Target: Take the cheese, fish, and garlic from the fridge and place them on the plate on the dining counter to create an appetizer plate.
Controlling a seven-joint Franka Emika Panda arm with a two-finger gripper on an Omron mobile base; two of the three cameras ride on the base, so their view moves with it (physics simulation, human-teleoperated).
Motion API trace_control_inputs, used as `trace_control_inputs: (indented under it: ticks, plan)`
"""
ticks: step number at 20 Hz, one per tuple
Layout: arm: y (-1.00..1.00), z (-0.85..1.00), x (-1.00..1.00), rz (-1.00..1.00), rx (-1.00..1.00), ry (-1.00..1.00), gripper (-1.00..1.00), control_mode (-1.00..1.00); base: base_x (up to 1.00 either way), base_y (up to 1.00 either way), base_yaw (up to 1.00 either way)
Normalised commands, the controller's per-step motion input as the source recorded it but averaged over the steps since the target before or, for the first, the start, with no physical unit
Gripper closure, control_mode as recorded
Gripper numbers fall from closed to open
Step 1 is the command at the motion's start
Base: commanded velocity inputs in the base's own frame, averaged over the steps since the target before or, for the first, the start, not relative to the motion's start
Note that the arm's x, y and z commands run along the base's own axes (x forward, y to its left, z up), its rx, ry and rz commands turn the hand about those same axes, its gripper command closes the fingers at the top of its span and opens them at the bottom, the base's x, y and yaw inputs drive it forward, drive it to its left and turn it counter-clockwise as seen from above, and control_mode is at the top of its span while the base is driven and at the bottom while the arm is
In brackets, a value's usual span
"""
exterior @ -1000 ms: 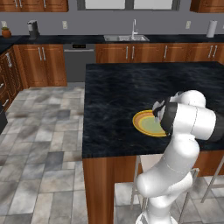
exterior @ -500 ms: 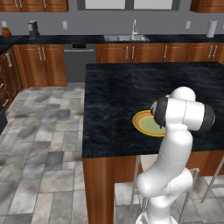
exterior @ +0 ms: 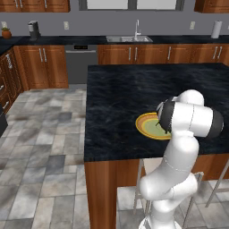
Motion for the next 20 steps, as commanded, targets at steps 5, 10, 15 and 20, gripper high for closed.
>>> trace_control_inputs:
  ticks: [5,10,15,20]
  plan:
    - [0.08,0.55,-0.81,0.0,0.0,0.0,-1.0,-1.0,0.0,0.0,0.0]
    - [0.22,0.64,-0.82,0.0,0.0,0.01,-1.0,-1.0,0.0,0.0,0.0]
    - [0.46,0.99,-0.41,0.0,0.0,0.0,-1.0,-1.0,0.0,0.0,0.0]
    - [0.54,0.91,-0.52,-0.15,0.03,-0.16,-1.0,-1.0,0.0,0.0,0.0]
